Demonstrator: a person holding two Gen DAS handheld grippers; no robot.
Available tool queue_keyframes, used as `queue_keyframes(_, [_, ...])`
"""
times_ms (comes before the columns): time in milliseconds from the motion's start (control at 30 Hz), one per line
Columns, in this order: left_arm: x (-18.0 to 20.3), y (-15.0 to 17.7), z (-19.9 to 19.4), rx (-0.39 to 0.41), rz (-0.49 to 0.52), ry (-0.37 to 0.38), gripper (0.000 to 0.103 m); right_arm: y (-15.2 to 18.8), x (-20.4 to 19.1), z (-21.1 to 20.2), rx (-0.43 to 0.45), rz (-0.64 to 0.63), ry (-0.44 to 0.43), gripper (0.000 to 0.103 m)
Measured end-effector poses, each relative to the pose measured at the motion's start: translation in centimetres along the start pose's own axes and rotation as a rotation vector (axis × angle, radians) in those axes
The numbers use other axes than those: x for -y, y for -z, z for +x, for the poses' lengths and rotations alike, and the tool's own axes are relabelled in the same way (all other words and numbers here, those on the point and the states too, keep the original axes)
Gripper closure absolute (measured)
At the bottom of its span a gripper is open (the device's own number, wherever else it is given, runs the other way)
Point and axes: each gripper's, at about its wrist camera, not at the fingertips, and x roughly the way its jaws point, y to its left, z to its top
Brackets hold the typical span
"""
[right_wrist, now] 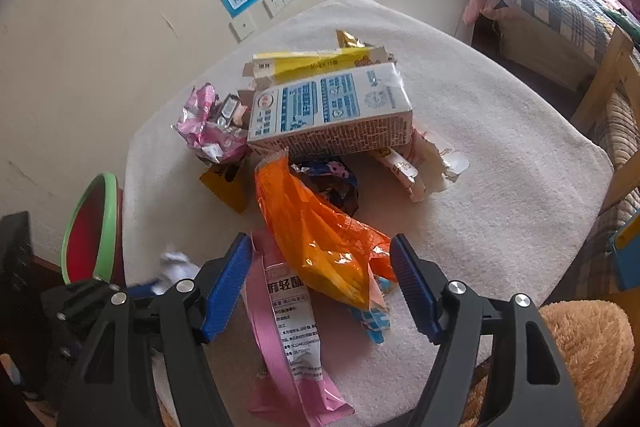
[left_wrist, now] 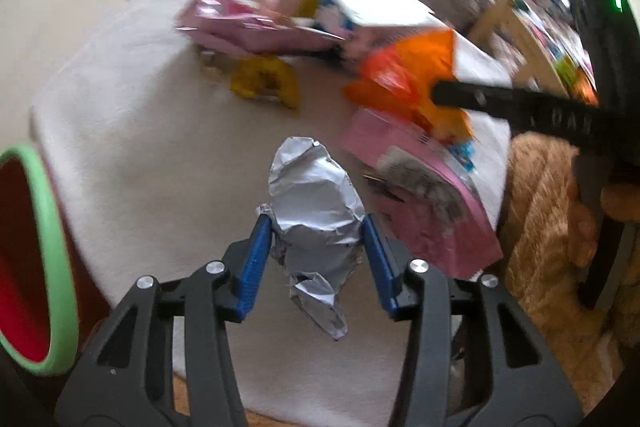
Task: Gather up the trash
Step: 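Grasp the silver foil wrapper with the left tool while the right tool grasps the orange snack bag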
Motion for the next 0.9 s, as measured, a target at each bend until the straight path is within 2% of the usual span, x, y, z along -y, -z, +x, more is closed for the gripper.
queue_keyframes(133, [-2.4, 0.0, -1.0, 0.033, -0.099, -0.029, 0.058, -0.1, 0.0, 1.3, -0.033, -0.008, 0.006, 0.034])
queue_keyframes(333, [-4.6, 0.4, -1.9, 0.056, -0.179, -0.073, 0.058, -0.7, 0.1, 1.8, -0.021, -0.003, 0.004, 0.033])
queue_keyframes(467, [-4.9, 0.4, -2.0, 0.067, -0.193, -0.088, 0.058, -0.9, -0.3, 1.9, -0.016, -0.028, 0.024, 0.043])
queue_keyframes(500, [-4.9, 0.5, -2.1, 0.071, -0.196, -0.091, 0.058, -0.9, -0.4, 1.8, -0.011, -0.032, 0.032, 0.049])
queue_keyframes(567, [-5.2, 0.6, -2.3, 0.077, -0.206, -0.097, 0.058, -0.9, -0.3, 1.5, 0.002, -0.026, 0.027, 0.051])
queue_keyframes(633, [-5.4, 0.7, -2.3, 0.076, -0.21, -0.102, 0.058, -1.0, -0.3, 0.9, 0.02, -0.022, 0.019, 0.057])
queue_keyframes(900, [-5.5, 0.7, -2.1, 0.073, -0.211, -0.108, 0.058, -1.7, -1.6, -1.1, 0.078, -0.032, -0.024, 0.058])
